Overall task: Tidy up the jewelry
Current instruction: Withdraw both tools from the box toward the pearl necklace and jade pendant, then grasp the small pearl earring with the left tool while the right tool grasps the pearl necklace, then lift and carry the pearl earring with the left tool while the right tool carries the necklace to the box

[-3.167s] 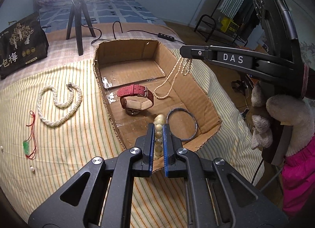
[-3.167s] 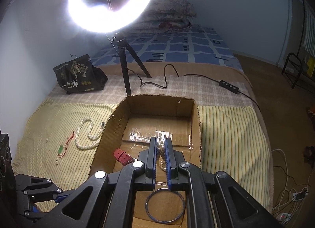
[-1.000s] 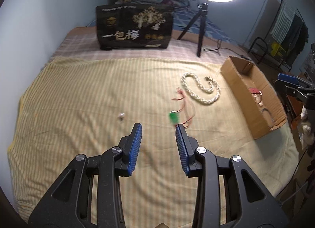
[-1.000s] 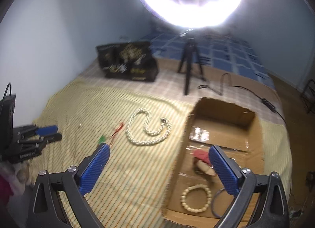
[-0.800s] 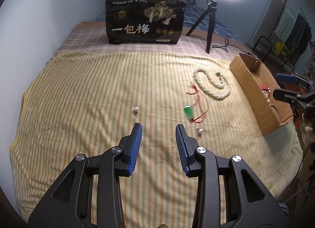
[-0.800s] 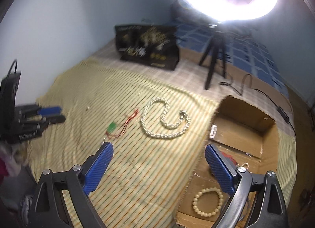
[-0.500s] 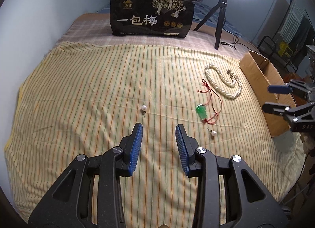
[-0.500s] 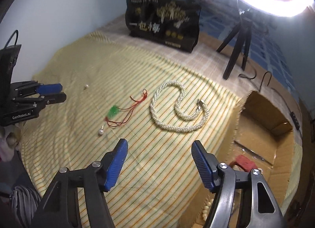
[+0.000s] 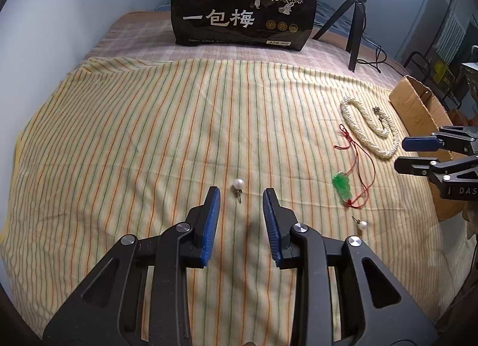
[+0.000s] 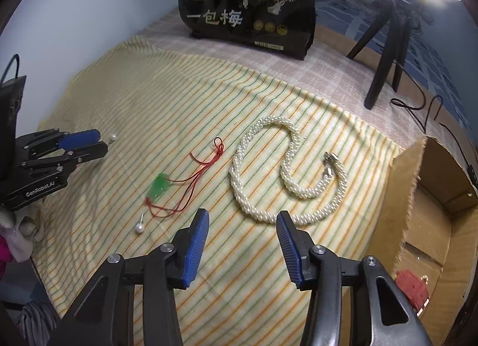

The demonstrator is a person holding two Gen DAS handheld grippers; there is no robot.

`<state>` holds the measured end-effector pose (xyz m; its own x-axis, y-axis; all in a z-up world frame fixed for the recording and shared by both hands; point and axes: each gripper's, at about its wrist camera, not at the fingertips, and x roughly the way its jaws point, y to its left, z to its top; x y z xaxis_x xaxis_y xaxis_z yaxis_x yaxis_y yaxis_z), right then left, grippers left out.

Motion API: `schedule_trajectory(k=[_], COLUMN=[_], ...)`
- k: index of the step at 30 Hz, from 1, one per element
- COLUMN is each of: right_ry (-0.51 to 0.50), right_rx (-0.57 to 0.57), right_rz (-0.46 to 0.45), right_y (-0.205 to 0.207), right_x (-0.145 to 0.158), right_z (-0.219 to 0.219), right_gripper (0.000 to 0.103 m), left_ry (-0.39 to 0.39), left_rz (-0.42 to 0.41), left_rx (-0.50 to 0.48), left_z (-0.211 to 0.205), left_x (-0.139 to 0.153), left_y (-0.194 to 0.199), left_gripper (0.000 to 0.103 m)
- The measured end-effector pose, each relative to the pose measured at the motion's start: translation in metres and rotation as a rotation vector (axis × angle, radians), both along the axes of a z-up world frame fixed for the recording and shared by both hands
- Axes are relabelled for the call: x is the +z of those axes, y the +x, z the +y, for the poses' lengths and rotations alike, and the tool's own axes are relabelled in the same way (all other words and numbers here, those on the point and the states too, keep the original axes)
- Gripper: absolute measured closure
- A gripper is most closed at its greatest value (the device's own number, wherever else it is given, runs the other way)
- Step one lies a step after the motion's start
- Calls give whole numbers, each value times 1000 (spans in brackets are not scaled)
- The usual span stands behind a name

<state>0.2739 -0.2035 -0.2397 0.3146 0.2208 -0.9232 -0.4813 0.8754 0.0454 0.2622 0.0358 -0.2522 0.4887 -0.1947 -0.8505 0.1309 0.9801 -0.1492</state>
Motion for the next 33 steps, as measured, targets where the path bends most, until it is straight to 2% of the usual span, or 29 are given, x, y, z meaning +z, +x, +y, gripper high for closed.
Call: schedule_trajectory(k=[11, 14, 17, 24, 27, 31, 33], right_ry=[-50, -61, -79, -86, -94, -95, -85], right_rx=[1, 7, 12, 1, 3, 1, -9], right_rz=[15, 17, 20, 42, 40, 32, 28], right_y=[12, 13, 13, 23, 23, 21, 21], right_x=[-14, -16, -19, -26, -28, -27, -26], right_z=[14, 17, 20, 23, 25, 29, 29], right_gripper=[61, 61, 61, 63, 72, 95, 97], left_ry=[6, 11, 9, -5, -6, -11, -10], left_rz=[-1, -2, -8, -15, -20, -27, -30], left_rx=[-10, -17, -23, -23, -29, -31, -33], left_z=[0, -2, -4, -3, -4, -4, -4], left_x=[-7, -9, -10, -15, -17, -17, -15], left_y=[7, 8, 9, 13, 13, 12, 10], left_gripper=[73, 82, 83, 94, 96, 97, 97])
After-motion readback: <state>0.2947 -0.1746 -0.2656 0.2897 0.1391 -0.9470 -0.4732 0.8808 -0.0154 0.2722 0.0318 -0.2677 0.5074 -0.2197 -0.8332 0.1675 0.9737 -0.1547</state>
